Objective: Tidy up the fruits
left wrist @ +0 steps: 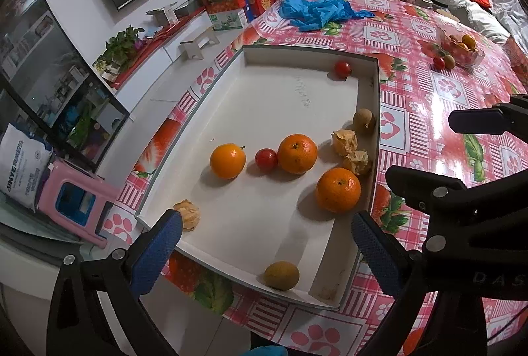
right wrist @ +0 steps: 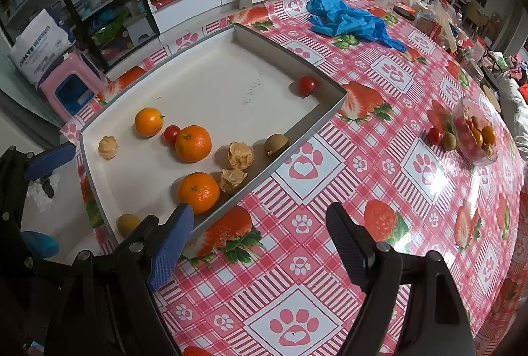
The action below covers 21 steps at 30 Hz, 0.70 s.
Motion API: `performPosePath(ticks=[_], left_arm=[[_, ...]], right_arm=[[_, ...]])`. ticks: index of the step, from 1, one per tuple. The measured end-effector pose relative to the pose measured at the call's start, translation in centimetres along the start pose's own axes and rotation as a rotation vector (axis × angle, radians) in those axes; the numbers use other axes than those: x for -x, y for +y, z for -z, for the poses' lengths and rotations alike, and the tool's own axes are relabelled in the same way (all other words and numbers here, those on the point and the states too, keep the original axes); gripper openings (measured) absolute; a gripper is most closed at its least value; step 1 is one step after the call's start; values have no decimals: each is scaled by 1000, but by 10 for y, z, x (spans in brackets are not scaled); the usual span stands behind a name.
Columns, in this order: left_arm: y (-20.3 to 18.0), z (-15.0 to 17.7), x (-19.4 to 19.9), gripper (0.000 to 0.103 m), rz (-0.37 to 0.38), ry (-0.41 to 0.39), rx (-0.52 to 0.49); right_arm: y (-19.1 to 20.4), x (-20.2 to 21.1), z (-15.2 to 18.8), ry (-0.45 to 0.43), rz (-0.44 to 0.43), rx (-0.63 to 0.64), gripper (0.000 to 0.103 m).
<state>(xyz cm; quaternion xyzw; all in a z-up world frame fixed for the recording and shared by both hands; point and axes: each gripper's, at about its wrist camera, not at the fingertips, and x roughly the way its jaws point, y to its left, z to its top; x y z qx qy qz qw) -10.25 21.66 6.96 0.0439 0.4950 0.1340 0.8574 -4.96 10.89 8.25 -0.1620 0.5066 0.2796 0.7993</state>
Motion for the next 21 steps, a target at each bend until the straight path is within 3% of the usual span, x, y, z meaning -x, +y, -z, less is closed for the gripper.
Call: performPosePath(ticks=[21], left_arm=[[1,2,1,103,2,1,-3]], right_arm=[[1,1,0,2,0,2,85]])
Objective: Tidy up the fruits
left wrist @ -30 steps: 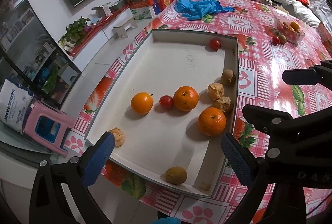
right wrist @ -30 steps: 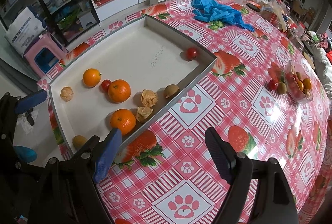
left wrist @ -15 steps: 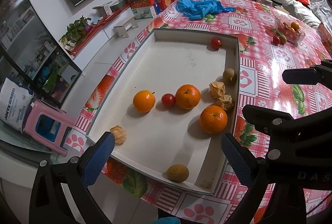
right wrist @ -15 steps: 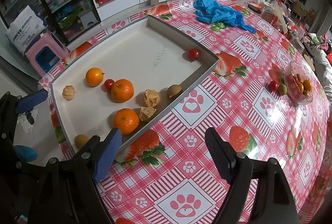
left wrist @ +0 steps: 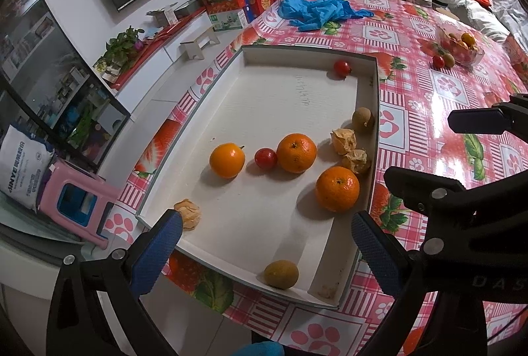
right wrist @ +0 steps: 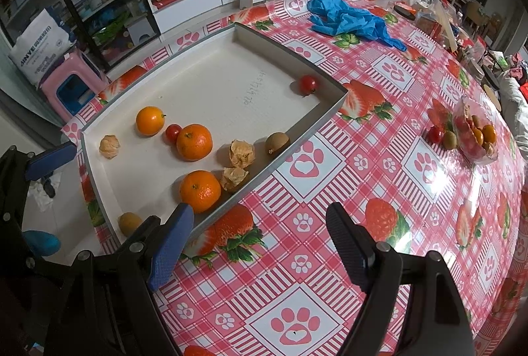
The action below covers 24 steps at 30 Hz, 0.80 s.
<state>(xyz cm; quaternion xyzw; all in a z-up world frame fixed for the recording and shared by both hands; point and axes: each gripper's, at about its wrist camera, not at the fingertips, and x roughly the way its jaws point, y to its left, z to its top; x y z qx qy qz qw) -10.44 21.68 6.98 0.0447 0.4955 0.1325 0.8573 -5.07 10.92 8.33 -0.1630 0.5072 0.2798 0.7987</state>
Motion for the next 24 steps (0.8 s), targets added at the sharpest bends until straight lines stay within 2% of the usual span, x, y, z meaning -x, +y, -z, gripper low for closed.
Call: performPosePath(ticks=[24], left_arm=[[-1,4,-3,103,-5,7,-3]], right_arm=[[6,0,3,3,-8,7,85]])
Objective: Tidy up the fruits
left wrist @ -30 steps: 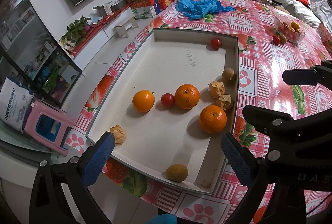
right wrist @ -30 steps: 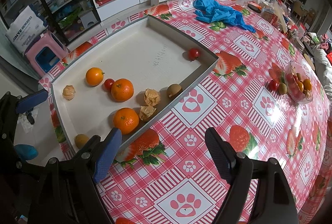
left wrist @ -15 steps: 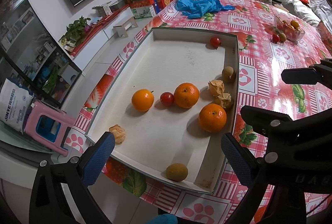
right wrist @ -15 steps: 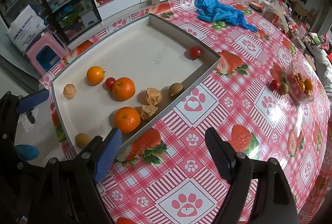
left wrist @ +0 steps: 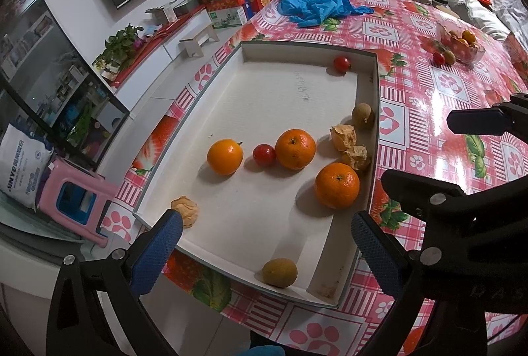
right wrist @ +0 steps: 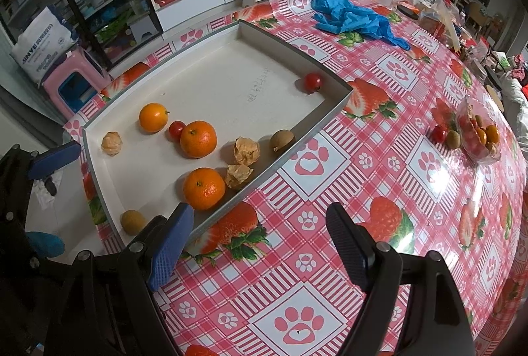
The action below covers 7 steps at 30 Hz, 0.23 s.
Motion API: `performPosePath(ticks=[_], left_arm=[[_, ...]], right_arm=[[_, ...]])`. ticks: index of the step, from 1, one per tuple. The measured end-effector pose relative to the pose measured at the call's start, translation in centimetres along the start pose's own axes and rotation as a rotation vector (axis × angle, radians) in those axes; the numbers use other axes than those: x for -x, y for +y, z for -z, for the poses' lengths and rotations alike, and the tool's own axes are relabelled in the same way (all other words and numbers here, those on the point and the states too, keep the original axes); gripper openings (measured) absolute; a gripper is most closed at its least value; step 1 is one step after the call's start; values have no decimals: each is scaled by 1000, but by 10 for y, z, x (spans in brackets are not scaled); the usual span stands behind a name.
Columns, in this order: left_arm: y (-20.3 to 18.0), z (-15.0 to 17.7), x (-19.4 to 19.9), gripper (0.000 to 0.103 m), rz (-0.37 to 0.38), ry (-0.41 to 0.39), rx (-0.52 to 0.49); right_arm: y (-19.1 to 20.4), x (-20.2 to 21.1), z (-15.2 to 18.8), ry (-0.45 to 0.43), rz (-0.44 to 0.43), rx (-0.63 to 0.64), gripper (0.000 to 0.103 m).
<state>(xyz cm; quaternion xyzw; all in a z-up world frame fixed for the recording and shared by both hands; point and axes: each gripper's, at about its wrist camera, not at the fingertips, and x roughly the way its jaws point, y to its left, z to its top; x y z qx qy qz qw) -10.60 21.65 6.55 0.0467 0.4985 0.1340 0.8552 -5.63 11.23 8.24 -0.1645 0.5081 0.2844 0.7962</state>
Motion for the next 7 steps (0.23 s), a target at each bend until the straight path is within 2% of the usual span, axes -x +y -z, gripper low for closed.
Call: performPosePath(ticks=[7], left_arm=[[-2,0,2,103,5,-17,-7]], right_arm=[[0,-1,1,0,-4,0,85]])
